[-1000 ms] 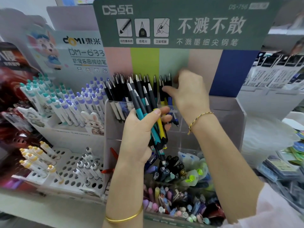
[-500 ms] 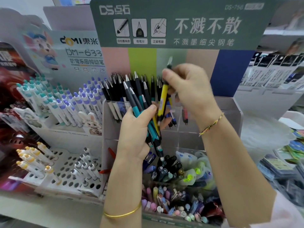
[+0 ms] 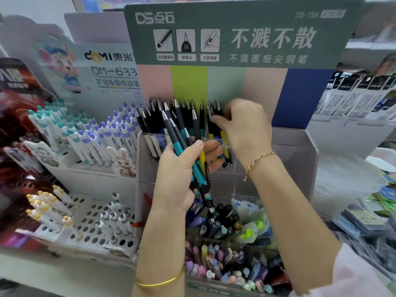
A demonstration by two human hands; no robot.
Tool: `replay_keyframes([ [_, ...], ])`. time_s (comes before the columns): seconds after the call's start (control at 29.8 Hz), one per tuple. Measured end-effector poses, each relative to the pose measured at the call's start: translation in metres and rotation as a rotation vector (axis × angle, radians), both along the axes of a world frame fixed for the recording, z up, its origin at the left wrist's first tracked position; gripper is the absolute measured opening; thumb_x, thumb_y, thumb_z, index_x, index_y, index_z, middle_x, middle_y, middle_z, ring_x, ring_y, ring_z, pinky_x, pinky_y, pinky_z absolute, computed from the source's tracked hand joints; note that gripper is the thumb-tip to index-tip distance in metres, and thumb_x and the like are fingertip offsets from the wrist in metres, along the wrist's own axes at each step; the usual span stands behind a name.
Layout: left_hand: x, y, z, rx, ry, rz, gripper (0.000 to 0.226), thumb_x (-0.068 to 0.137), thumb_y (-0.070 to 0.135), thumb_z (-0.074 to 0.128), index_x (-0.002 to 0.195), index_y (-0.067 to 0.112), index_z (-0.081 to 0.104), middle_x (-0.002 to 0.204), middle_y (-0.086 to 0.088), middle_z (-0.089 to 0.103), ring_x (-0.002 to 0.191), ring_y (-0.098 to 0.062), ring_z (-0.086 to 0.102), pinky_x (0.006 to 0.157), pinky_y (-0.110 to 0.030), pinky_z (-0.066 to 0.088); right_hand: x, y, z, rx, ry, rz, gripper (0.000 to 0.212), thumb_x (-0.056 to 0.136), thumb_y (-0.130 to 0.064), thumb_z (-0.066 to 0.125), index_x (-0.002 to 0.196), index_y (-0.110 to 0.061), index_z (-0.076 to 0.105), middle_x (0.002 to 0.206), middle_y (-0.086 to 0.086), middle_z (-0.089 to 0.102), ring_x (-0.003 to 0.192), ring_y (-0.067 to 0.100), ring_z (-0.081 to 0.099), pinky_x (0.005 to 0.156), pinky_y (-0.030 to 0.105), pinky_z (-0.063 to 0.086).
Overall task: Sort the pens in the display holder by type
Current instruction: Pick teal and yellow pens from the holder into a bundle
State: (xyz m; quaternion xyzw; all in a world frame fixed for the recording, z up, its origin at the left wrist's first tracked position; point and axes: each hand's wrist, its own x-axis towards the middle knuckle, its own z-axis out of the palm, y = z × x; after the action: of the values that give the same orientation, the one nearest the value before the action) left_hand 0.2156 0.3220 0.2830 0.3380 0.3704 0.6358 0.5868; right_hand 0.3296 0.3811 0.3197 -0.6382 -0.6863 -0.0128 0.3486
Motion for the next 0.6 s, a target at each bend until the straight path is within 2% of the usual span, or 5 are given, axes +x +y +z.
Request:
replay_keyframes([
  [0.1, 0.001, -0.002, 0.002, 0.011, 0.0, -0.025, 0.013, 0.096, 0.005, 0.05, 0.108, 0.002, 0.051, 0.081, -0.01, 0.073, 0.08, -0.026, 0.073, 0.064, -0.033, 0.059, 0.002, -0.001, 0.0, -0.013, 0.075, -0.04, 0.032, 0.086, -0.034, 0.066, 0.097, -0.006, 0.054, 0.096, 0.011, 0.06, 0.089, 0.032, 0.057, 0.065, 0.031, 0.038],
  [0.2, 0.002, -0.002, 0.004, 0.006, -0.001, -0.047, 0.011, 0.095, 0.005, 0.051, 0.107, 0.005, 0.05, 0.081, -0.01, 0.073, 0.079, -0.025, 0.073, 0.064, -0.033, 0.059, 0.004, -0.008, 0.006, 0.162, 0.202, 0.076, 0.027, 0.088, -0.034, 0.062, 0.085, -0.007, 0.06, 0.082, 0.006, 0.061, 0.078, 0.023, 0.055, 0.065, 0.029, 0.037],
  [0.3, 0.004, -0.001, 0.006, 0.02, 0.011, -0.067, 0.011, 0.095, 0.006, 0.051, 0.106, 0.006, 0.054, 0.085, -0.012, 0.073, 0.081, -0.026, 0.073, 0.066, -0.035, 0.06, 0.003, -0.02, 0.014, -0.067, 0.343, 0.334, 0.032, 0.088, -0.037, 0.062, 0.077, -0.008, 0.068, 0.064, -0.004, 0.058, 0.062, 0.01, 0.052, 0.058, 0.024, 0.042],
  [0.4, 0.006, 0.001, 0.005, 0.026, 0.016, -0.067, 0.016, 0.096, 0.006, 0.05, 0.11, 0.002, 0.054, 0.094, -0.018, 0.073, 0.087, -0.03, 0.072, 0.072, -0.041, 0.06, 0.003, -0.019, 0.014, -0.165, 0.382, 0.404, 0.023, 0.087, -0.028, 0.065, 0.082, -0.006, 0.07, 0.069, -0.001, 0.064, 0.063, 0.01, 0.056, 0.066, 0.034, 0.052],
  [0.6, 0.001, 0.005, 0.0, 0.002, -0.006, -0.016, 0.008, 0.097, 0.005, 0.048, 0.091, 0.009, 0.05, 0.08, -0.011, 0.072, 0.079, -0.027, 0.073, 0.064, -0.04, 0.06, 0.008, -0.005, 0.023, 0.464, 0.634, 0.138, 0.016, 0.094, -0.023, 0.053, 0.083, -0.013, 0.059, 0.071, -0.007, 0.058, 0.068, 0.018, 0.06, 0.065, 0.035, 0.052],
])
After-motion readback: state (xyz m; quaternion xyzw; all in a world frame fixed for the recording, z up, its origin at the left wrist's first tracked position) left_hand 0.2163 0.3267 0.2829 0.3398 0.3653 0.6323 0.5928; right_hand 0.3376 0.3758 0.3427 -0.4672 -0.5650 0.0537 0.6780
